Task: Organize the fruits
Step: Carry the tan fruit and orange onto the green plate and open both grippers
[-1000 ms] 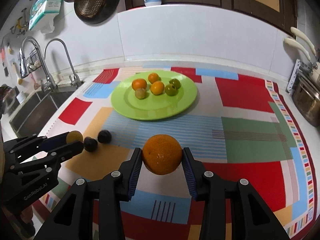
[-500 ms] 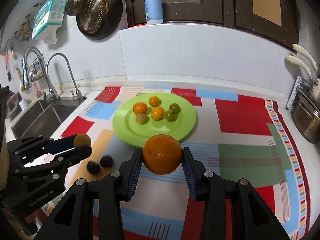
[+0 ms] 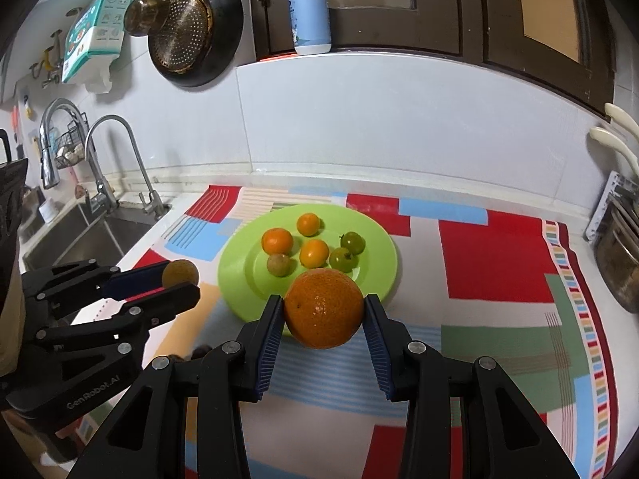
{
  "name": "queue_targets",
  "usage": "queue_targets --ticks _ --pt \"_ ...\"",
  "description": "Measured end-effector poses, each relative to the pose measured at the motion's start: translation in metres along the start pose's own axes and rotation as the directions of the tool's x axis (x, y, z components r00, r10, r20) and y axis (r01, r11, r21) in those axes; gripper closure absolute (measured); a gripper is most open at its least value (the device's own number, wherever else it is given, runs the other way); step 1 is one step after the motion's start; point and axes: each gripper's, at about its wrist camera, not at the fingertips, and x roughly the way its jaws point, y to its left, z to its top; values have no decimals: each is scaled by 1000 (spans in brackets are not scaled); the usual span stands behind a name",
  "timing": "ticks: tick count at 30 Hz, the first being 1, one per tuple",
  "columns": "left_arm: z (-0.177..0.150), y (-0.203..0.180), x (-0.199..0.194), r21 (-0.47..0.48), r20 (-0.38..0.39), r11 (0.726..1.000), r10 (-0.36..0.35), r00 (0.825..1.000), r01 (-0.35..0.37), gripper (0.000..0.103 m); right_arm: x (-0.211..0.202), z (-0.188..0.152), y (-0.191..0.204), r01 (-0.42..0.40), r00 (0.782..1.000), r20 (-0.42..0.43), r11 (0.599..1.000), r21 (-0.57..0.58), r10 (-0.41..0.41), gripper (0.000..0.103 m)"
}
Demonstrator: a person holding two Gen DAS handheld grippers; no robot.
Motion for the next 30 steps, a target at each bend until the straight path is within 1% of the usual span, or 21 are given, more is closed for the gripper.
queue_targets --ticks 8,16,23,30 --pt "12 7 29 6 -32 1000 -8 999 9 77 24 14 -8 -11 1000 -12 1000 -9 11 62" --pt "18 15 56 14 -84 1000 -20 996 21 77 56 19 -13 -39 998 -56 999 -18 38 62" --pt "18 16 83 33 -158 998 -40 987 46 77 86 17 -17 -69 992 -110 997 -18 66 62" --pt "18 12 103 73 -203 994 -61 977 77 77 112 15 -22 -84 985 -153 996 -25 80 62"
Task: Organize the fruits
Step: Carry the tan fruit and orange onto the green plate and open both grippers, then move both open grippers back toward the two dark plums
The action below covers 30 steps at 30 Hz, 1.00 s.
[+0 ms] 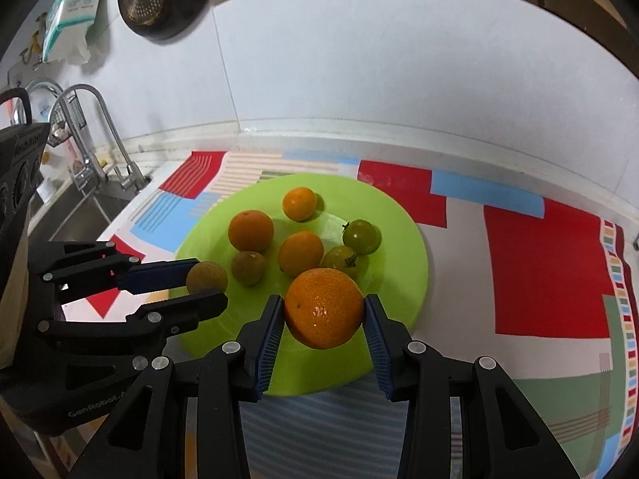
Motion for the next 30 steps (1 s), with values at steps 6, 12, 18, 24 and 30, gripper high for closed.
queue_targets --ticks 6,12,18,24,30 --pt "3 5 7 -11 -15 1000 -17 1000 17 76 13 2 -4 -11 1000 -21 1000 3 11 61" --pt "2 10 0 -36 1 999 -6 1000 6 70 11 4 -4 -3 1000 -8 1000 1 3 60" --pt "-4 13 -23 -64 40 998 14 999 -11 69 -4 6 1 0 1000 18 1000 1 0 59" --pt "-11 13 -54 -88 94 996 37 995 -29 66 -31 5 14 -6 998 67 1000 -9 7 59" --pt "-22 10 -89 -104 156 993 79 984 -63 62 -59 1 32 -17 993 119 999 -31 21 59"
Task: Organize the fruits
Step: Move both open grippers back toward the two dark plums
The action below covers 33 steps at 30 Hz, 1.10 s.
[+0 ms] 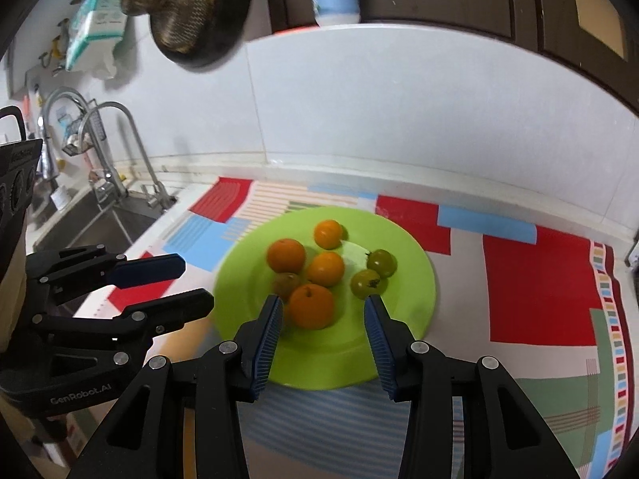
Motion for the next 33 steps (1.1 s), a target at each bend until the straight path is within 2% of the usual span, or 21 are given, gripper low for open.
queue_targets --ticks 10,19,26,33 --pt "-24 2 -39 -18 35 998 56 998 -55 59 -32 -9 30 -32 998 53 998 -60 35 59" --pt "-60 4 -56 -34 11 996 80 997 -80 59 -42 -23 58 -73 996 42 987 -145 80 59" --pt "-88 1 -58 -18 -13 996 85 996 -85 59 -39 -36 77 -117 993 -14 963 -242 117 60" --pt "-108 -5 -48 38 -33 996 82 996 -81 59 -27 -54 93 -174 984 -83 920 -352 154 60"
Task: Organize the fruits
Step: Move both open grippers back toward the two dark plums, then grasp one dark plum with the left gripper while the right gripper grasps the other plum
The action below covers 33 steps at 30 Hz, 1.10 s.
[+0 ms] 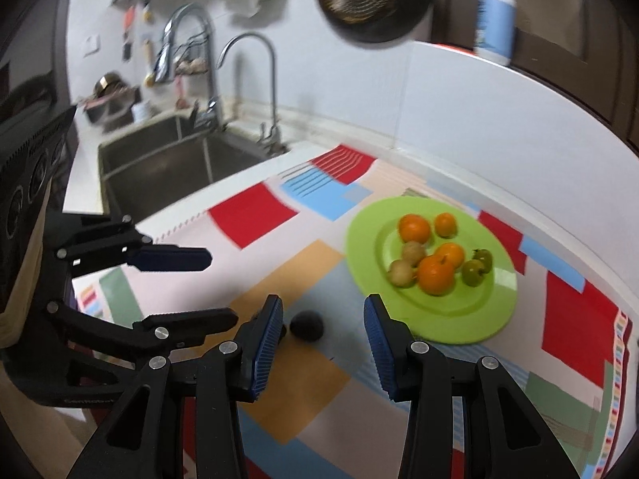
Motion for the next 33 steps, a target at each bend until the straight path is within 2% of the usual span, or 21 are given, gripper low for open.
queue_targets --ticks 13,24,29,33 --pt "-8 -7 32 115 -29 993 -26 999 29 59 41 -16 7 -47 995 -100 971 -233 25 60" --pt "-8 -1 49 70 -58 996 -57 997 61 60 68 -22 0 -106 990 -117 966 -234 80 60" --pt "-7 3 53 33 -76 995 -94 993 97 72 75 -20 -3 -131 987 -119 969 -212 108 61" --pt "-7 6 53 16 -76 997 -79 994 81 72 78 -19 -2 -151 985 -115 970 -192 131 66"
